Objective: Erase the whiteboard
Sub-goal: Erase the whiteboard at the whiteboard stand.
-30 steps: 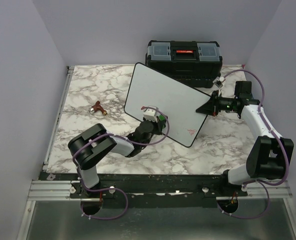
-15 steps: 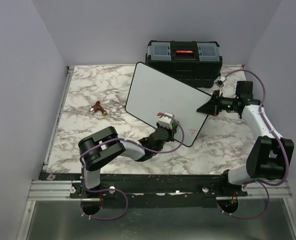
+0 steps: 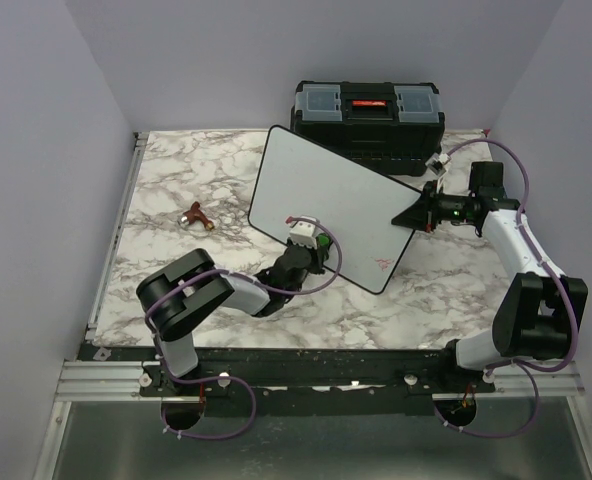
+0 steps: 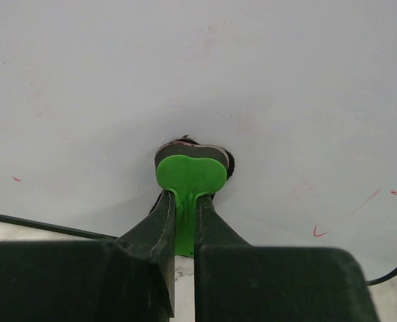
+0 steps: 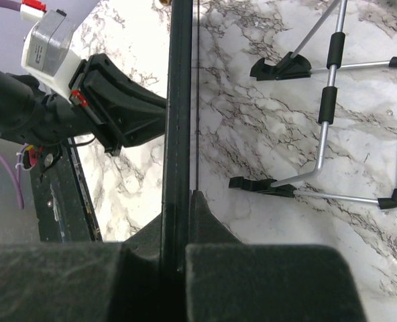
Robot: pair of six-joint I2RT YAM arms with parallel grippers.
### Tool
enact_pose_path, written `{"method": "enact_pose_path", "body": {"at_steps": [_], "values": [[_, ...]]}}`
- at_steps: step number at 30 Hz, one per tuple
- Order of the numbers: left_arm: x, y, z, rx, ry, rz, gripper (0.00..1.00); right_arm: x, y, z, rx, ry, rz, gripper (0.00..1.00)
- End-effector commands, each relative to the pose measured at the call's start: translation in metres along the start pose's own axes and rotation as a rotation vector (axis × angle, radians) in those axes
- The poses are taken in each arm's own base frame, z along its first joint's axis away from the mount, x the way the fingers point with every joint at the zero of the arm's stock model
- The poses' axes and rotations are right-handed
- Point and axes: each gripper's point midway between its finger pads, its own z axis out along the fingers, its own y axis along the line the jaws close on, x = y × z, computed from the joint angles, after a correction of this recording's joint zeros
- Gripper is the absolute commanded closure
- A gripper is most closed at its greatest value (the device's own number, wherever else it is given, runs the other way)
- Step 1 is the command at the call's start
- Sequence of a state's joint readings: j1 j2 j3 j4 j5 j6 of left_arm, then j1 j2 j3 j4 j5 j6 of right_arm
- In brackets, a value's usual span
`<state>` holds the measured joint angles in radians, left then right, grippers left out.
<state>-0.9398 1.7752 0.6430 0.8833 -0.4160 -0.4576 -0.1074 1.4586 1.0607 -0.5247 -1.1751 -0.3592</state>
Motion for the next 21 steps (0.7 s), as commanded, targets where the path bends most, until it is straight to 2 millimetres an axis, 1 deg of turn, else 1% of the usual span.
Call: {"method": "enact_pose_path", "body": {"at_steps": [1, 3, 5, 8, 11, 13, 15, 18, 21], "values": [[-0.003, 0.02, -0.004, -0.049, -0.001, 0.015, 1.0, 0.028, 0.024, 0.008, -0.082, 0.063, 0.092, 0.99], [0.001, 0.011, -0.004, -0.027, 0.006, 0.011, 1.0, 0.028, 0.024, 0.008, -0.082, 0.064, 0.093, 0.99], [0.01, -0.005, -0.003, 0.005, 0.023, 0.02, 1.0, 0.028, 0.024, 0.008, -0.082, 0.063, 0.092, 0.99], [0.021, -0.033, 0.0, 0.053, 0.042, 0.028, 1.0, 0.028, 0.024, 0.008, -0.081, 0.064, 0.092, 0.99], [0.03, -0.055, 0.001, 0.087, 0.056, 0.013, 1.0, 0.028, 0.024, 0.008, -0.082, 0.064, 0.093, 0.99], [0.034, -0.069, 0.001, 0.113, 0.062, 0.028, 1.0, 0.028, 0.025, 0.008, -0.083, 0.062, 0.089, 0.99], [0.036, -0.079, 0.0, 0.13, 0.068, 0.048, 1.0, 0.026, 0.026, 0.007, -0.083, 0.059, 0.083, 0.99], [0.032, -0.081, 0.001, 0.124, 0.058, 0.057, 1.0, 0.025, 0.027, 0.007, -0.083, 0.055, 0.076, 0.99], [0.026, -0.071, 0.002, 0.092, 0.044, 0.071, 1.0, 0.025, 0.027, 0.007, -0.086, 0.057, 0.081, 0.99]]}}
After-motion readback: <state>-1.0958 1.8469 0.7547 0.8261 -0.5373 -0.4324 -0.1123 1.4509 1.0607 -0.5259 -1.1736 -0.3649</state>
